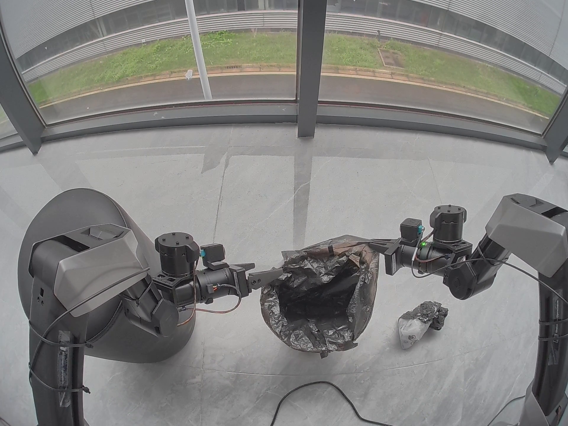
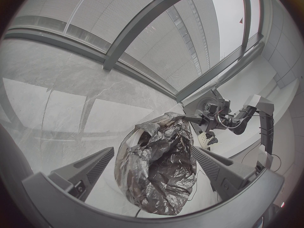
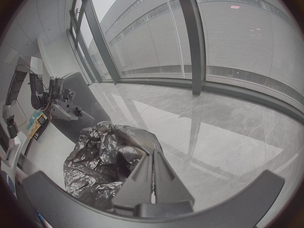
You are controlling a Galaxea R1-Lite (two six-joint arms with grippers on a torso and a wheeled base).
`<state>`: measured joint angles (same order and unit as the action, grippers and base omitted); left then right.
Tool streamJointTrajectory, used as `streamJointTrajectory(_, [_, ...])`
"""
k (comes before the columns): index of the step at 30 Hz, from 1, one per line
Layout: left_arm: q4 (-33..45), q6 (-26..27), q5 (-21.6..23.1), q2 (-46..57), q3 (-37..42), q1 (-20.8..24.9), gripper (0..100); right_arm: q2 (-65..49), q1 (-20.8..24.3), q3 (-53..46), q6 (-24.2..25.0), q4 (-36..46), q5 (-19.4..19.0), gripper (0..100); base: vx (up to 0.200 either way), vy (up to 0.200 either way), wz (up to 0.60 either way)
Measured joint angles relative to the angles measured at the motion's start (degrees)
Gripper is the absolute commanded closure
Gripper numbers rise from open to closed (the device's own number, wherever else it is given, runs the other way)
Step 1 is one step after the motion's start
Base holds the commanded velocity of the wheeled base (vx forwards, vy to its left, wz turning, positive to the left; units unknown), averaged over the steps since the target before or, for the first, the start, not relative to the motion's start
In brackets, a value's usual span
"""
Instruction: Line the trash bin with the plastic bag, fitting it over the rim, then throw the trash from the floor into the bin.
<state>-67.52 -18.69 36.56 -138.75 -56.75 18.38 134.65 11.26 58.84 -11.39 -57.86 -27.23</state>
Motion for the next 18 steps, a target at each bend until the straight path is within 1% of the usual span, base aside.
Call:
streamJointTrajectory(6, [-0.4, 0.1, 0.0, -0.3, 1.1, -0.1, 0, -0.2, -1.8, 0.0, 0.0, 0.0, -0.1, 100, 0.0, 0.0, 0.0])
streamJointTrajectory(18, [-0.5, 0.1, 0.0, 0.0, 1.8, -0.1, 0, 5.4, -4.8, 2.1, 0.0, -0.3, -0.2, 100, 0.0, 0.0, 0.0])
